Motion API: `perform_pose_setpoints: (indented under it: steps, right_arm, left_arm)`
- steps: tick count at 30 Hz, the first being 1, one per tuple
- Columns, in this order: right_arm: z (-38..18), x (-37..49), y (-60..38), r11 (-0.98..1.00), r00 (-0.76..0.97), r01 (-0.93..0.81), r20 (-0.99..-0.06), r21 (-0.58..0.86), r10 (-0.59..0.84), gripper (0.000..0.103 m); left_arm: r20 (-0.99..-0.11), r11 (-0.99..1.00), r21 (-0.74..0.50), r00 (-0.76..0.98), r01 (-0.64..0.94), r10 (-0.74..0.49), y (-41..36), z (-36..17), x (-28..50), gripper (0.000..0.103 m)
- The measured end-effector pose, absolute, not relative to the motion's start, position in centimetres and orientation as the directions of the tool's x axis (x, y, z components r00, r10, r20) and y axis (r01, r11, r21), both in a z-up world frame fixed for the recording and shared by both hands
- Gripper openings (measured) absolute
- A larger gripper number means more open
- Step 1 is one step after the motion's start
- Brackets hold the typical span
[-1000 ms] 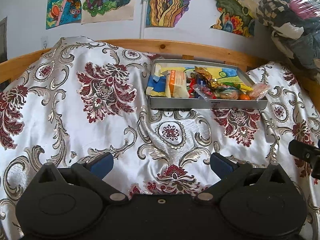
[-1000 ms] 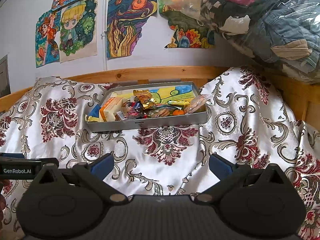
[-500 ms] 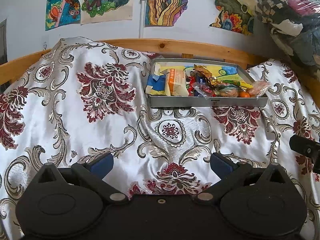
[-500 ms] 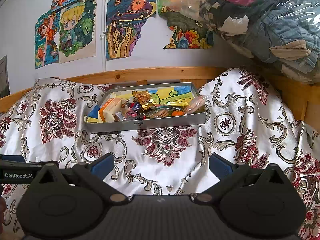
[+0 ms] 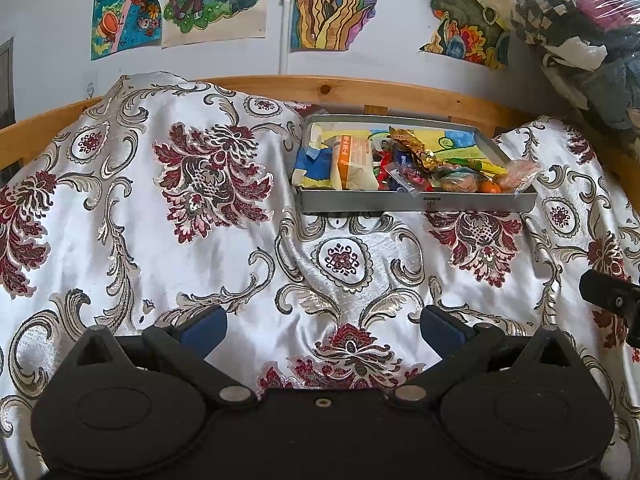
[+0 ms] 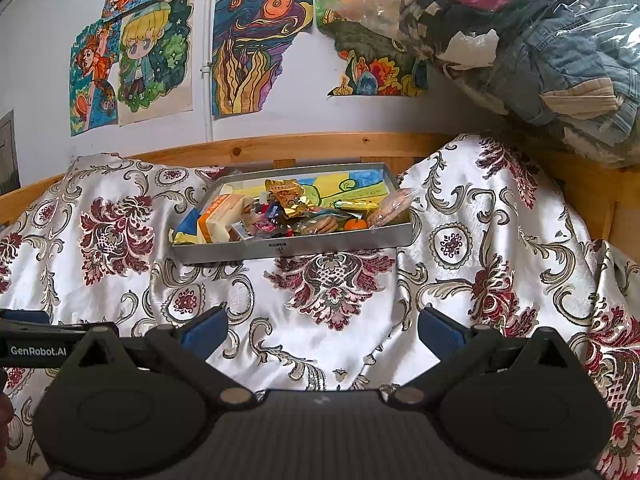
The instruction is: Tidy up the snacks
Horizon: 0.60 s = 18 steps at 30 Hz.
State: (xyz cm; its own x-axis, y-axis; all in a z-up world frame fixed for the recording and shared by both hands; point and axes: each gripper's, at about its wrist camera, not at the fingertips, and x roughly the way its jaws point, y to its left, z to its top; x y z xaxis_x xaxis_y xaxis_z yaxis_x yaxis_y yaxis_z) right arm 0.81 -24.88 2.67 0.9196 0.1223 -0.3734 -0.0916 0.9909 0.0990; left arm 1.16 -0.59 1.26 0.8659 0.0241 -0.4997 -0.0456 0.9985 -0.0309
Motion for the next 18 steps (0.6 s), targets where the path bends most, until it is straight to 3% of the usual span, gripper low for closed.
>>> perform_pose_setpoints:
  steps: [18]
  right_arm:
    - [2.65, 0.81, -24.83, 0.991, 0.919, -0.092, -0.375, 0.099, 0.123, 0.103]
  left_arm:
    - [-0.499, 0.999, -0.035, 0.866, -0.041, 0.018, -0.62, 1.30, 1.14, 0.102]
